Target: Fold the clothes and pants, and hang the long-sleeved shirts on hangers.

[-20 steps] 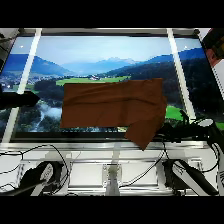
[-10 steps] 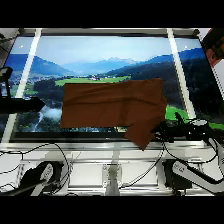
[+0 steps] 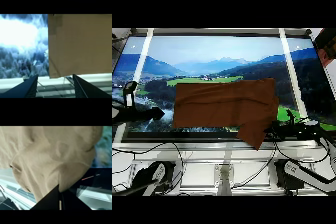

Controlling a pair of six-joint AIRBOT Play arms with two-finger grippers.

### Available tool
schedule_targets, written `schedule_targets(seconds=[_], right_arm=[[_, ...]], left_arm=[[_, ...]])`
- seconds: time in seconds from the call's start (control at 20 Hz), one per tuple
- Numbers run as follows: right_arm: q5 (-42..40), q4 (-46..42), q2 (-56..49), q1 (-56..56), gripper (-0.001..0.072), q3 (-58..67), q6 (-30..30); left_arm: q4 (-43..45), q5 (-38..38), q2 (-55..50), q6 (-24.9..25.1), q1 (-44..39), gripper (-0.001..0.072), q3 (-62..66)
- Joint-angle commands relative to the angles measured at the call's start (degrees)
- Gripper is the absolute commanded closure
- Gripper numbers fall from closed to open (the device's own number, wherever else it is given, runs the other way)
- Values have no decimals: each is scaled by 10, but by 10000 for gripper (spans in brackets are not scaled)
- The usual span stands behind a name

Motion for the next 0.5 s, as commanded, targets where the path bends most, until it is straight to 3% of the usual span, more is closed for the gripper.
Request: schedule_targets(seconds=[0.0, 0.3, 0.35, 0.4, 0.45], right_arm=[[4, 2, 0, 0, 698, 0, -5], [7, 4, 0, 0, 698, 0, -5], [9, 8, 0, 0, 698, 0, -5], [11, 13, 0, 0, 698, 0, -5], [12, 18, 0, 0, 698, 0, -5]], left_arm=[[-20, 30, 0, -6, 1, 210, -49], [-89, 106, 0, -10, 1, 210, -166], [-89, 120, 0, -31, 1, 207, -182], [-88, 138, 0, -51, 1, 188, -194], [-89, 158, 0, -68, 0, 123, -204]])
